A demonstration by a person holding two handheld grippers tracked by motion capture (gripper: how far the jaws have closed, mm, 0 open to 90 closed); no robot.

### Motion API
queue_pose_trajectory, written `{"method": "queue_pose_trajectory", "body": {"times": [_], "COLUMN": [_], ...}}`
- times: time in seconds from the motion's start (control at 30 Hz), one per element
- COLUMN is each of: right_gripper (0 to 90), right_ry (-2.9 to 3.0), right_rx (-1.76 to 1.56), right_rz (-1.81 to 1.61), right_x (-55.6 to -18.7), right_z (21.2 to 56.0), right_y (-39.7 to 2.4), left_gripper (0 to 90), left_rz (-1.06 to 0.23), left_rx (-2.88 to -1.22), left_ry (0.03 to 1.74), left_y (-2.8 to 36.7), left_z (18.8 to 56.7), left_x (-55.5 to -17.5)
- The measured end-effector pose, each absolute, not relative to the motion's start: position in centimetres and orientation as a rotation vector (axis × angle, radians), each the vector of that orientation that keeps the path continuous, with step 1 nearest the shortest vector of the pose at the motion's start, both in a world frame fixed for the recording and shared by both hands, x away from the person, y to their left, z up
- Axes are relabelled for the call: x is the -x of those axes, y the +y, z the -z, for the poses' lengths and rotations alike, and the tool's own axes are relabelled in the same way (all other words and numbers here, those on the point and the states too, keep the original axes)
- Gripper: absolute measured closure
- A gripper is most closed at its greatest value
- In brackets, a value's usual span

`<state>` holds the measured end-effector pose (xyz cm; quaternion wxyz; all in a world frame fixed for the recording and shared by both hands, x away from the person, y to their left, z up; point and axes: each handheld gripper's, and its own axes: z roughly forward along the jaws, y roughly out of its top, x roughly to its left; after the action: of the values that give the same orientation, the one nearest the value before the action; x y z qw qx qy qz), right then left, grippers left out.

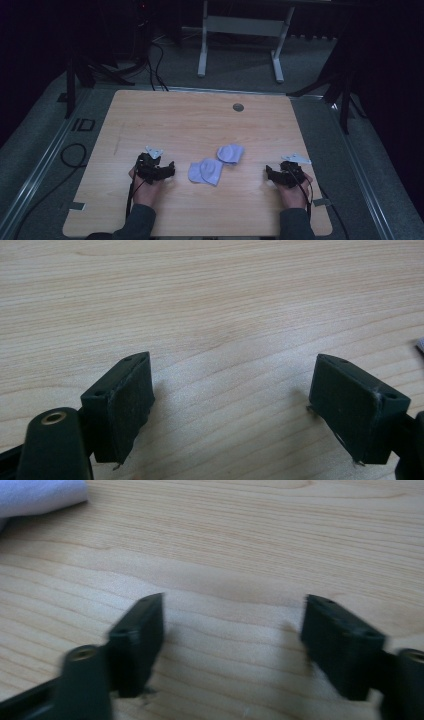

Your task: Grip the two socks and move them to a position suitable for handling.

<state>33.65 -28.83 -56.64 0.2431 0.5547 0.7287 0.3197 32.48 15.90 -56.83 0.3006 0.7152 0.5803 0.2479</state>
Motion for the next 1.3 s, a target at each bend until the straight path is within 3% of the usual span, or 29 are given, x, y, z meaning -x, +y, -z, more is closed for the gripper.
{"method": "queue_pose_trajectory", "body": {"times": [0.17, 1.13, 1.3], "right_gripper": [50.9, 87.7, 89.9], "right_ry": [2.007, 2.228, 2.247], "right_rx": [-1.476, -1.260, -1.237], "right_rz": [-0.824, -0.803, -0.823], "right_x": [-33.1, -31.5, -31.4], "right_z": [56.2, 53.8, 53.4], "right_y": [-28.4, -25.6, -25.2], "left_gripper": [17.8, 17.7, 17.7], "left_rz": [-0.659, -0.658, -0.658], "left_rx": [-1.897, -1.896, -1.895], "left_ry": [1.539, 1.544, 1.545], "left_y": [15.9, 15.8, 15.8], "left_z": [56.8, 56.8, 56.8], "left_x": [-32.5, -32.4, -32.4]}}
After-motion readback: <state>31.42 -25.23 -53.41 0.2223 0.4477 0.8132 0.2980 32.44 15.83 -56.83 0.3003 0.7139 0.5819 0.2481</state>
